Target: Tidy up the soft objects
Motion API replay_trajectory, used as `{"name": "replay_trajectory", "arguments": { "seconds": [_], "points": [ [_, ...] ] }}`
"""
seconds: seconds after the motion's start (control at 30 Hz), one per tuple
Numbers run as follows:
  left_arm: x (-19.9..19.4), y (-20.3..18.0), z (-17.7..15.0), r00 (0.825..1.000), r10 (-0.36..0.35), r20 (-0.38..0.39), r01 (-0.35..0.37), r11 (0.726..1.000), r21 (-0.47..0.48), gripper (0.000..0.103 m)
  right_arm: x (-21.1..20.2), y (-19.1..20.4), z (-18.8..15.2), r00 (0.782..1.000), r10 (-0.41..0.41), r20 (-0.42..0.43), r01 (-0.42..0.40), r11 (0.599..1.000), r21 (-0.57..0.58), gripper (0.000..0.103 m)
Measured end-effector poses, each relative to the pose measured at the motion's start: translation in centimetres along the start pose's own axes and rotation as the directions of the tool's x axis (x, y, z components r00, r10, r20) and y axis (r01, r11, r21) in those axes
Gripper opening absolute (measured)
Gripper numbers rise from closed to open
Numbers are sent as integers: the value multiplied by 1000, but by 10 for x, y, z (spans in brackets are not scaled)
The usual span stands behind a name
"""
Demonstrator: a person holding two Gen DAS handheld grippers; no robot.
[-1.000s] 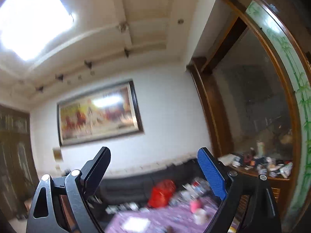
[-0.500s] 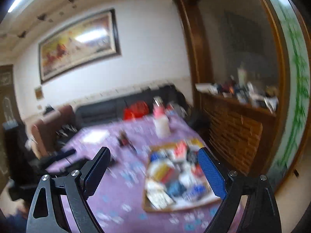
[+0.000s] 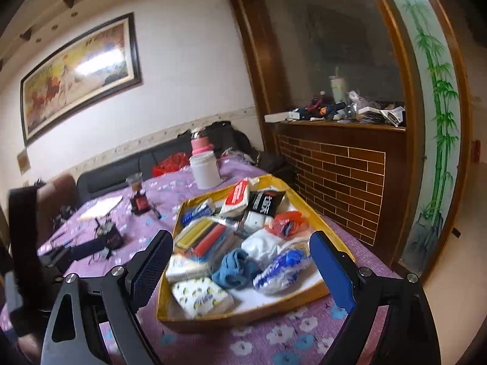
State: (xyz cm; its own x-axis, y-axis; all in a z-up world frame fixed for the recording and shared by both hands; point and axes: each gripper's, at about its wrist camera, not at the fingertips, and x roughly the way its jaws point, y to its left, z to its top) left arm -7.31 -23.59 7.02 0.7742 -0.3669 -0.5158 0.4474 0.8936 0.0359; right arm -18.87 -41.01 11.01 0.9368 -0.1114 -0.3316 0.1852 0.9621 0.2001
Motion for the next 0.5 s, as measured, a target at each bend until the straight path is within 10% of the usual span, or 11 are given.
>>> {"name": "replay_trajectory", "arguments": {
  "seconds": [0.5],
  "points": [
    [33, 13, -11, 988, 46, -147, -50, 999, -22, 102, 39, 19, -3, 971, -227, -74, 222, 972, -72, 98]
  ]
}}
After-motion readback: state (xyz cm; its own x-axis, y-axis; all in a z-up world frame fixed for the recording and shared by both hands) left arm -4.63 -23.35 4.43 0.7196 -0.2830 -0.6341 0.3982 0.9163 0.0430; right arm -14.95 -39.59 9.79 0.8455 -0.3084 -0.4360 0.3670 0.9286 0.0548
